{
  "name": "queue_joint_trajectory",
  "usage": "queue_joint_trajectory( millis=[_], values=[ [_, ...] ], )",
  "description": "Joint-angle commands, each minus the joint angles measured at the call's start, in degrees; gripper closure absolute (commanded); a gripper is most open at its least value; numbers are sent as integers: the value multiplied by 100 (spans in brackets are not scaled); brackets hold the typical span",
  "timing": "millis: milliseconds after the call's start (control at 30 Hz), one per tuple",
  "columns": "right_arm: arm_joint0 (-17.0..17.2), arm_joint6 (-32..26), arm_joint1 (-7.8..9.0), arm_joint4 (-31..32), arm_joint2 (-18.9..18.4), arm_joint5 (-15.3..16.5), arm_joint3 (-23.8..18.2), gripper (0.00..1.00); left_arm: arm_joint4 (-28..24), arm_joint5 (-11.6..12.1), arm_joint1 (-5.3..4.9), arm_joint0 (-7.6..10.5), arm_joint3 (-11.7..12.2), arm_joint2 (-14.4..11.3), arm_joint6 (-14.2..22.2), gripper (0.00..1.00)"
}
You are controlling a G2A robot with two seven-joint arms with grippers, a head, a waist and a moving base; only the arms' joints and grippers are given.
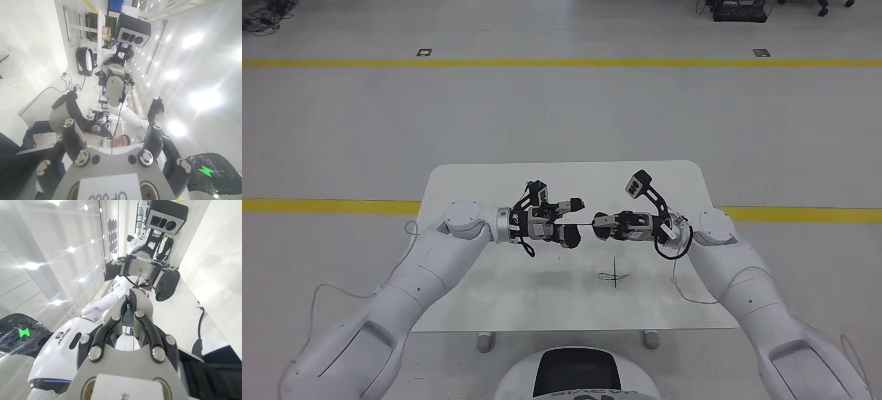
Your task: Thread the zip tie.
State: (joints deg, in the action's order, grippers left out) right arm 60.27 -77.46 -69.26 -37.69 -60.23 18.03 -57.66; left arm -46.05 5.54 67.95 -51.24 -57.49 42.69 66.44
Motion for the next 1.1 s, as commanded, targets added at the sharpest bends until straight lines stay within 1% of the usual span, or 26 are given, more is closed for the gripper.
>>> queue_joint_trajectory(
  millis=[0,133,233,333,467,533,600,667,800,1067],
  values=[
    [-2,-7,-2,-6,4,12,5,100,6,-2,6,4,13,-1,1,19],
    [-5,-1,-7,-11,11,10,22,100,14,5,17,3,16,-7,20,22],
    [-12,-5,-11,-19,18,10,31,100,25,6,25,2,14,-12,31,22],
    [-20,9,-16,-1,35,6,26,100,29,4,33,0,18,-18,38,25],
    [-22,17,-20,8,45,0,21,100,38,7,42,2,24,-19,56,33],
    [-22,21,-21,13,51,-10,22,100,39,9,45,2,26,-16,62,36],
    [-24,27,-23,20,56,-19,23,100,41,12,48,1,27,-13,67,37],
    [-25,40,-24,24,58,-25,28,100,44,14,50,-1,27,-8,73,43],
    [-27,49,-27,22,61,-39,43,100,54,11,52,-6,25,1,81,50],
    [-41,77,-30,44,64,-58,79,100,77,7,54,-20,4,20,102,55]
  ],
)
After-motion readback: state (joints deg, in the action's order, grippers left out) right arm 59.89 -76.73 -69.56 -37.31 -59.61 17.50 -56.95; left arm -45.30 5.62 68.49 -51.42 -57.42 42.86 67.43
